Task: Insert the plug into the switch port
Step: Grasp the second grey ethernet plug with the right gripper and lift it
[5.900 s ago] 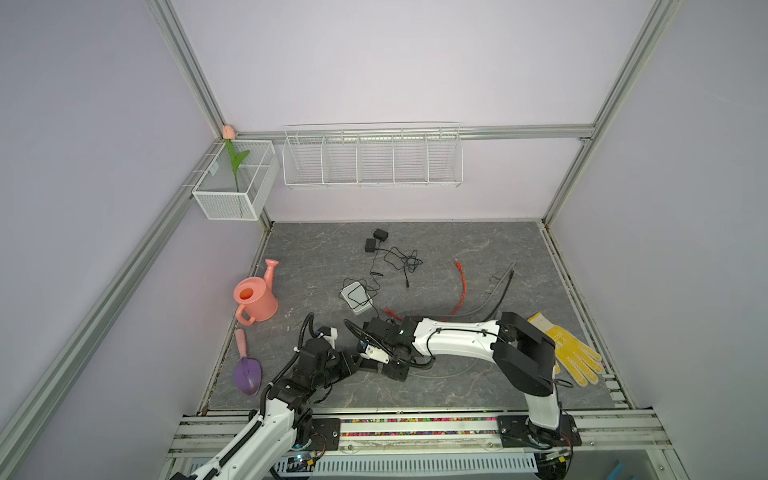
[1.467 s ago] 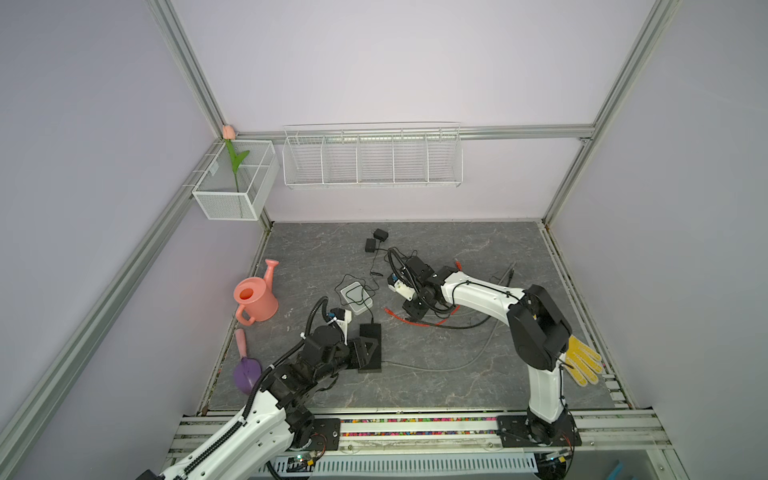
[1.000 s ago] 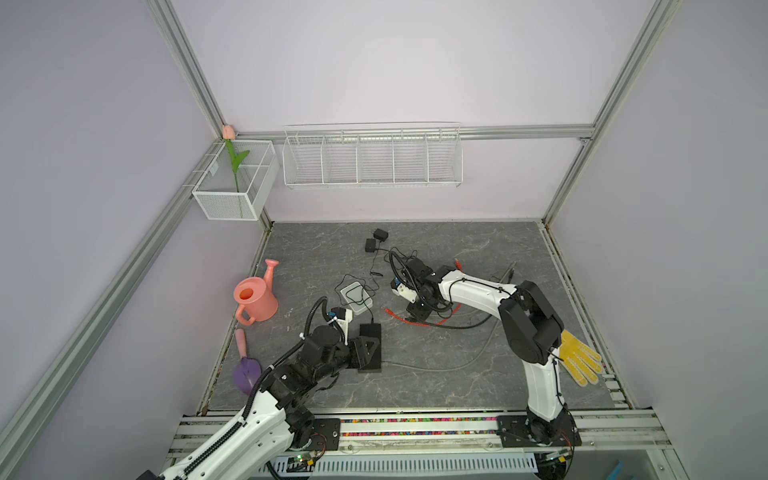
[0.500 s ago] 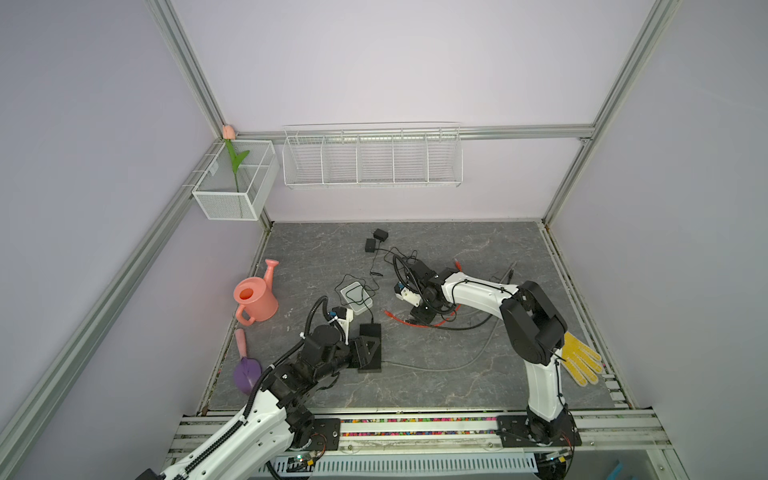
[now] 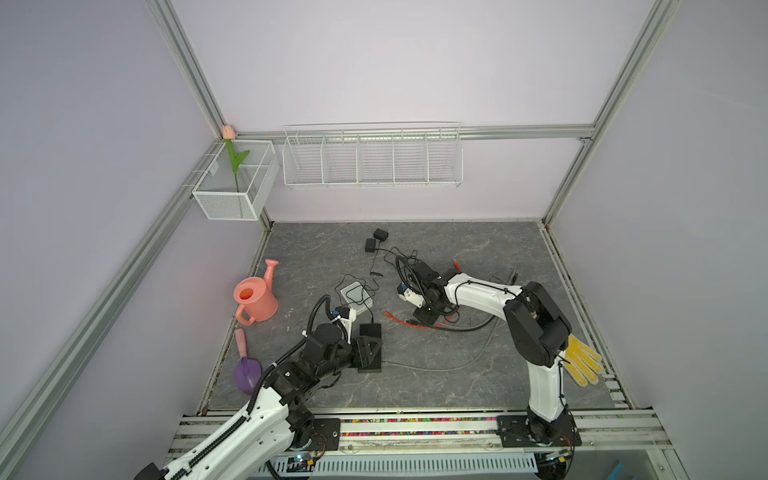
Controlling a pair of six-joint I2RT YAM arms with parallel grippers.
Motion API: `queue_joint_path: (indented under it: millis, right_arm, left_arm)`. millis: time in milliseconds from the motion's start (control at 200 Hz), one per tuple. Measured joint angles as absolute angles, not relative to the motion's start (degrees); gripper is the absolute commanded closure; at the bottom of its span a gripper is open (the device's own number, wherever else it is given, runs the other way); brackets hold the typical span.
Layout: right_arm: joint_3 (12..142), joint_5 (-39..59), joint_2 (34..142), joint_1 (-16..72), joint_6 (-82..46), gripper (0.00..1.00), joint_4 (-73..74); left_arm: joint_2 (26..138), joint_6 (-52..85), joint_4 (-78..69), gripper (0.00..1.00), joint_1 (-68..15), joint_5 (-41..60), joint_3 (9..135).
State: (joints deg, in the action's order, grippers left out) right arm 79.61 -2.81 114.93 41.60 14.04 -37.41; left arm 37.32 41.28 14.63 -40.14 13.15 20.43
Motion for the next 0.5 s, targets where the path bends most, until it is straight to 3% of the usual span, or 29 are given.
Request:
queue_joint_path:
  millis: [185,500]
  right_arm:
    - [75.99,-4.51,110.24,41.63,13.63,0.93,-36.56]
    - [70.39,-5.56,89.71,46.59,13.52,0.93,-32.27]
  left_arm:
    - [37.36,40.99,12.14,0.50,-40.14,16.25,21.82]
    - [42.94,44.58,-1.43,0.49,-40.14,22.92,21.91]
